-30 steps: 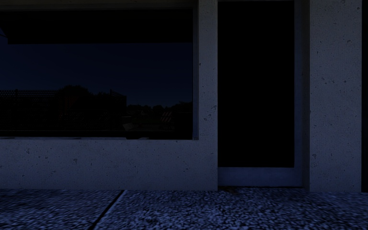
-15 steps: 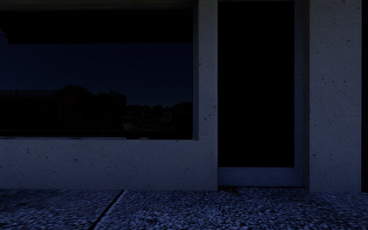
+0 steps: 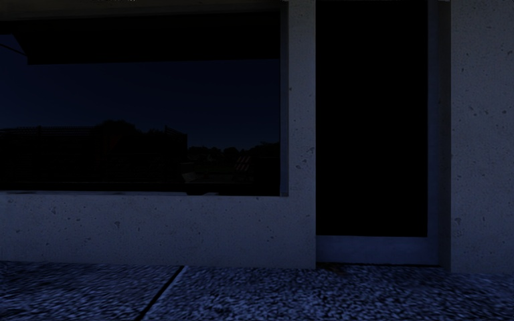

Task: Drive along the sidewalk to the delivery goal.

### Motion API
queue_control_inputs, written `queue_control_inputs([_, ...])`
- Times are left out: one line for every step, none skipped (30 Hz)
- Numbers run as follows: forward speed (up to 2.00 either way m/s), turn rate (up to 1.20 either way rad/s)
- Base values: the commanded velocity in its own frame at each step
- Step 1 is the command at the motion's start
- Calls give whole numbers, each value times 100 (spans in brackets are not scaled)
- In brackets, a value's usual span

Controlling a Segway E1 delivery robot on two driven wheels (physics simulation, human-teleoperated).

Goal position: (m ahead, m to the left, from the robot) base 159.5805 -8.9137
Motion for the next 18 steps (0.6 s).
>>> queue_control_inputs([53, 52])
queue_control_inputs([53, 56])
queue_control_inputs([53, 58])
queue_control_inputs([57, 59])
queue_control_inputs([57, 59])
queue_control_inputs([60, 60])
queue_control_inputs([63, 61])
queue_control_inputs([66, 65])
queue_control_inputs([69, 68])
queue_control_inputs([72, 69])
queue_control_inputs([72, 69])
queue_control_inputs([73, 70])
queue_control_inputs([74, 70])
queue_control_inputs([74, 72])
queue_control_inputs([74, 72])
queue_control_inputs([75, 79])
queue_control_inputs([75, 87])
queue_control_inputs([75, 90])
